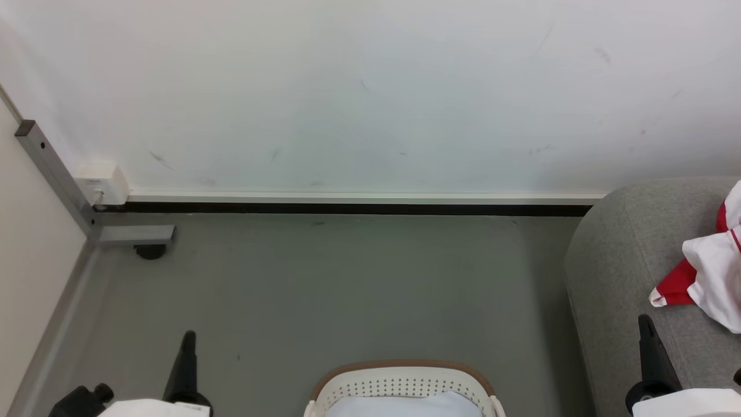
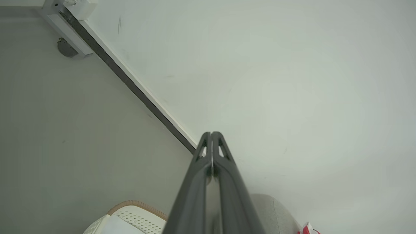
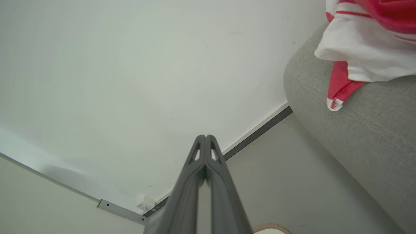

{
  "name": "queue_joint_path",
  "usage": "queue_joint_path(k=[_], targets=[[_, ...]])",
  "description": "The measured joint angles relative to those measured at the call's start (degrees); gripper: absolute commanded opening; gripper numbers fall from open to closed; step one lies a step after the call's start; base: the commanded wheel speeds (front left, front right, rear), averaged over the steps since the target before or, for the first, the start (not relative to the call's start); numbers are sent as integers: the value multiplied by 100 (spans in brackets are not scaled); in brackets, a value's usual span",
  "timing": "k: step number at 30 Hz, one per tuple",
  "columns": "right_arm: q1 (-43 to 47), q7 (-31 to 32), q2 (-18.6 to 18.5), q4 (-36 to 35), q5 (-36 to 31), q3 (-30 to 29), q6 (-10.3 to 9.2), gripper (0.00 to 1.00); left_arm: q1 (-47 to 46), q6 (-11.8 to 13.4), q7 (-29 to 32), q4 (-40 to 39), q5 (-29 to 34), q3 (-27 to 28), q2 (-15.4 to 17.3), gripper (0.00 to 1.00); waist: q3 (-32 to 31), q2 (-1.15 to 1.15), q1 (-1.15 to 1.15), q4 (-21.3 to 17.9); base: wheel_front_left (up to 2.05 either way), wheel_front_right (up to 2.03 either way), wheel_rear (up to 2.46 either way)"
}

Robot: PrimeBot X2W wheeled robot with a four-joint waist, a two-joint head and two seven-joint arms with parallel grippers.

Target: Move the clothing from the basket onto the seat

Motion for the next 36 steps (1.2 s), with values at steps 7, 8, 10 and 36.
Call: queue_joint_path(k=[7,8,10,36], targets=[[-12,119,4,-2,437,-64,0,0,-42,0,135,-18,-449,32,0,0,7,0,0,18,0,0,0],[-15,130,5,-3,494,-74,0,0,-43,-1,149,-20,-495,35,0,0,7,0,0,21,0,0,0],[-18,167,7,-4,591,-96,0,0,-46,-1,194,-25,-611,46,0,0,9,0,0,26,0,0,0],[-70,549,25,-15,1913,-311,0,0,-110,-3,559,-79,-1958,162,2,0,33,0,0,92,0,0,0]])
